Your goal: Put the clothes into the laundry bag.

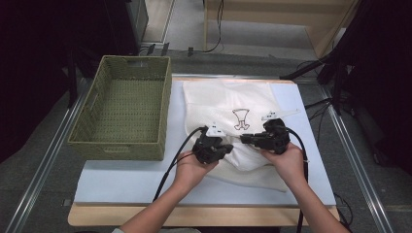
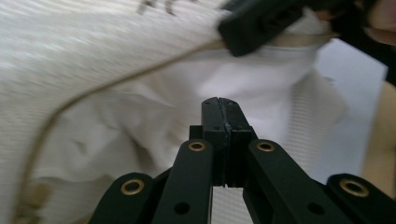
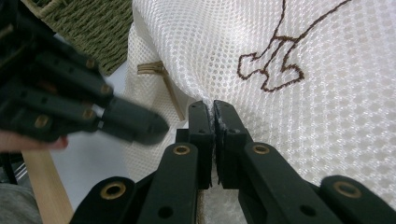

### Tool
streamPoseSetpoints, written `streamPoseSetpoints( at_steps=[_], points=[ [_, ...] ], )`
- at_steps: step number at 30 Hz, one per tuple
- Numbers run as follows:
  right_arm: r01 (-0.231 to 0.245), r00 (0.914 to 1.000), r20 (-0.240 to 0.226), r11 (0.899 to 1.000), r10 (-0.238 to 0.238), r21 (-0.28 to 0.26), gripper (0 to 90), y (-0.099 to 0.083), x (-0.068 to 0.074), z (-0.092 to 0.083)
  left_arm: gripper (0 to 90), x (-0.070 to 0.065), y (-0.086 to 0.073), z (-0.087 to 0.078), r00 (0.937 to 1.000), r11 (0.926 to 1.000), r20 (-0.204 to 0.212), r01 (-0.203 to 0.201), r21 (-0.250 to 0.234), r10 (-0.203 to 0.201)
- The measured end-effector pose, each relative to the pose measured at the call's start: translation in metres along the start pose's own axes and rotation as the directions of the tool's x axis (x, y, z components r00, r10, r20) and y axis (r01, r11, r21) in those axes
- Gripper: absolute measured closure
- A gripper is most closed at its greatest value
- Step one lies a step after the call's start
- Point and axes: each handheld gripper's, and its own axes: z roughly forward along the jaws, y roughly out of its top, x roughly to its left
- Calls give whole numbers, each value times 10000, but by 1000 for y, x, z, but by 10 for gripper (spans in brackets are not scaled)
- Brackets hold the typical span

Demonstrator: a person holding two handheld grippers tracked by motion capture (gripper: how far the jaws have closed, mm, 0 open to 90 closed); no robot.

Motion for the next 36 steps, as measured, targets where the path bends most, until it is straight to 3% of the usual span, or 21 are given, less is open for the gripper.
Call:
streamPoseSetpoints(
  at_steps=[8, 13, 18, 22, 30, 36],
  points=[
    [14, 10000, 69, 9998, -12, -206, 878, -4, -2, -13, 900, -29, -14, 21, 9965, 9967, 473, -710, 399, 691],
    [-36, 10000, 74, 9995, 38, -307, 878, -5, 0, -22, 900, -38, -20, 34, 9954, 9967, 641, -732, 341, 709],
    [64, 9997, 238, 9996, -57, -280, 878, -8, 4, -28, 900, -38, -21, 51, 9970, 9970, 288, -732, 261, 724],
    [126, 9992, 388, 9997, -117, -219, 878, -13, 5, -33, 900, -34, -20, 62, 9968, 9971, -271, -749, 150, 753],
    [-142, 9988, 470, 9995, 155, -295, 877, -22, -4, -45, 900, -30, -5, 75, 9921, 9959, -874, -897, 117, 904],
    [-212, 9988, 440, 9996, 221, -203, 876, -20, -3, -40, 900, -24, 8, 80, 9864, 9949, -1303, -1011, -2, 1002]
  ],
)
